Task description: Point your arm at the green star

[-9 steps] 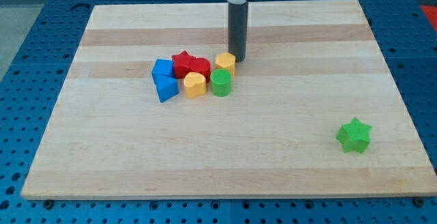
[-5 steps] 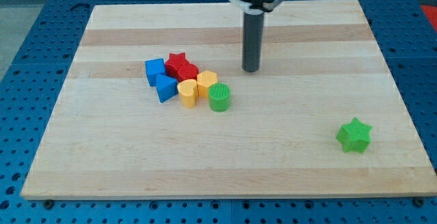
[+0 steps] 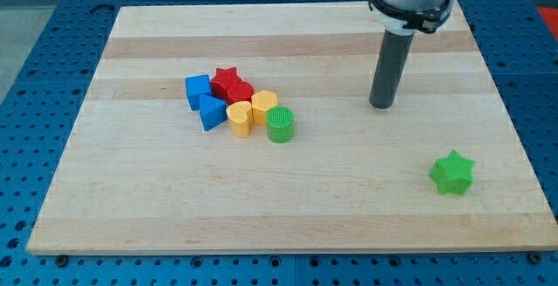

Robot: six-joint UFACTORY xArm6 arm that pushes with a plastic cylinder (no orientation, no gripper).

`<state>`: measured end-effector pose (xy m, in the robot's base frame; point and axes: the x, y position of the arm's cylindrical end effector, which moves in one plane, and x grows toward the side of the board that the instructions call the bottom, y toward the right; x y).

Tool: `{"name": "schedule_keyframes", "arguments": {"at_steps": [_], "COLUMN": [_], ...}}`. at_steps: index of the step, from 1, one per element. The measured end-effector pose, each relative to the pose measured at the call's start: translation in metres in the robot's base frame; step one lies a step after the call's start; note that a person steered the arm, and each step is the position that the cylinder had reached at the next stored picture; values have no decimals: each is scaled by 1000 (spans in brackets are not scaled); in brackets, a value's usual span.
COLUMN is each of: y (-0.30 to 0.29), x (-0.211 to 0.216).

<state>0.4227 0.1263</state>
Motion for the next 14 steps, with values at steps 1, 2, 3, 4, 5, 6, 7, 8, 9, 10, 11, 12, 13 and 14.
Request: {"name": "schedule_keyframes", "arguments": {"at_steps": [1, 2, 3, 4, 5, 6, 7, 8, 9, 10, 11, 12, 13, 14], "y": [0, 0, 0, 0, 0, 0, 0, -1, -1, 20, 81, 117, 129, 128], "x": [8, 14, 19, 25, 30, 36, 41, 41, 41, 38, 39, 66, 107, 132]}}
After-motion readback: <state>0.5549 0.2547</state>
